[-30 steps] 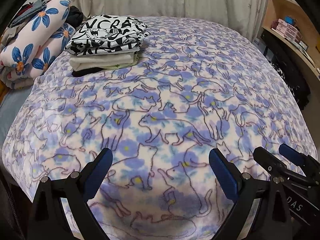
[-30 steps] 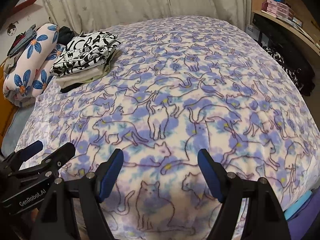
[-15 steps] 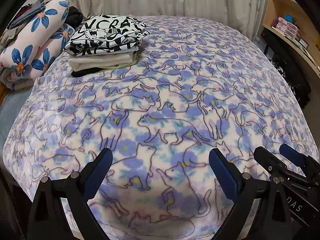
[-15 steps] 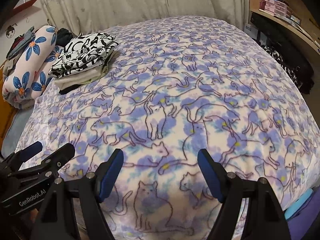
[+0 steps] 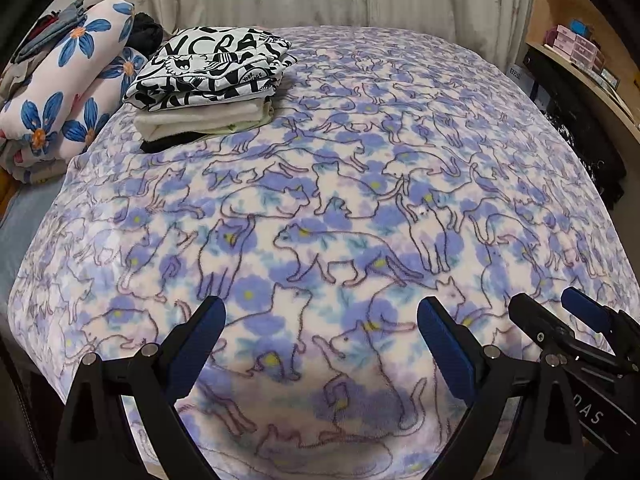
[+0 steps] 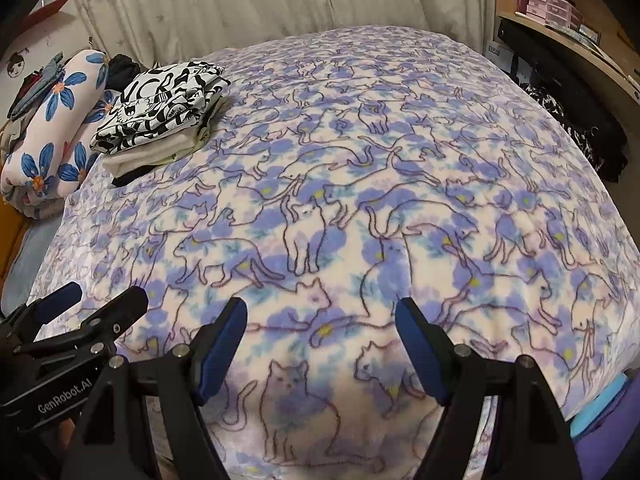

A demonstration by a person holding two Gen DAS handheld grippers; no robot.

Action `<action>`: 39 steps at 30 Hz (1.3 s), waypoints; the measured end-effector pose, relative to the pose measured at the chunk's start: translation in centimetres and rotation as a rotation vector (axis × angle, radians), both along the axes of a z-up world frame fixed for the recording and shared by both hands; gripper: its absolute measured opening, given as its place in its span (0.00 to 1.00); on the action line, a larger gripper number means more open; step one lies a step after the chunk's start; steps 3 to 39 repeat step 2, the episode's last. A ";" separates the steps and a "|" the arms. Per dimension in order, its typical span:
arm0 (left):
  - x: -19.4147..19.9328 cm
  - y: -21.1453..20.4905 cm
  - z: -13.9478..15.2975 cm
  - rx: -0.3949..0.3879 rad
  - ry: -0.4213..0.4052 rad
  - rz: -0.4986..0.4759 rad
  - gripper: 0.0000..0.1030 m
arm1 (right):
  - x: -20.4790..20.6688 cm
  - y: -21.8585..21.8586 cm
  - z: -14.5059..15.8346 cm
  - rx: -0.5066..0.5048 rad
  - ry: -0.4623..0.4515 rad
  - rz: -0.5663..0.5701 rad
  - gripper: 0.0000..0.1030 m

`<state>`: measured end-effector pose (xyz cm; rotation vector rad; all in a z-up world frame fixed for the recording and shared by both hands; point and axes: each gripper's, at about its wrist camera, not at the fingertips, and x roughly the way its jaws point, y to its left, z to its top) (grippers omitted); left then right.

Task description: Fold large clothes

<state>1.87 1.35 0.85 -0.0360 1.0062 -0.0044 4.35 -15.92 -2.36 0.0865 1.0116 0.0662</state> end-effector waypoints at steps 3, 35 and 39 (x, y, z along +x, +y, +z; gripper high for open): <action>0.1 -0.1 0.0 -0.005 0.008 0.000 0.93 | 0.1 0.2 -0.1 -0.011 0.005 0.000 0.75; 0.1 -0.1 0.0 -0.005 0.008 0.000 0.93 | 0.1 0.2 -0.1 -0.011 0.005 0.000 0.75; 0.1 -0.1 0.0 -0.005 0.008 0.000 0.93 | 0.1 0.2 -0.1 -0.011 0.005 0.000 0.75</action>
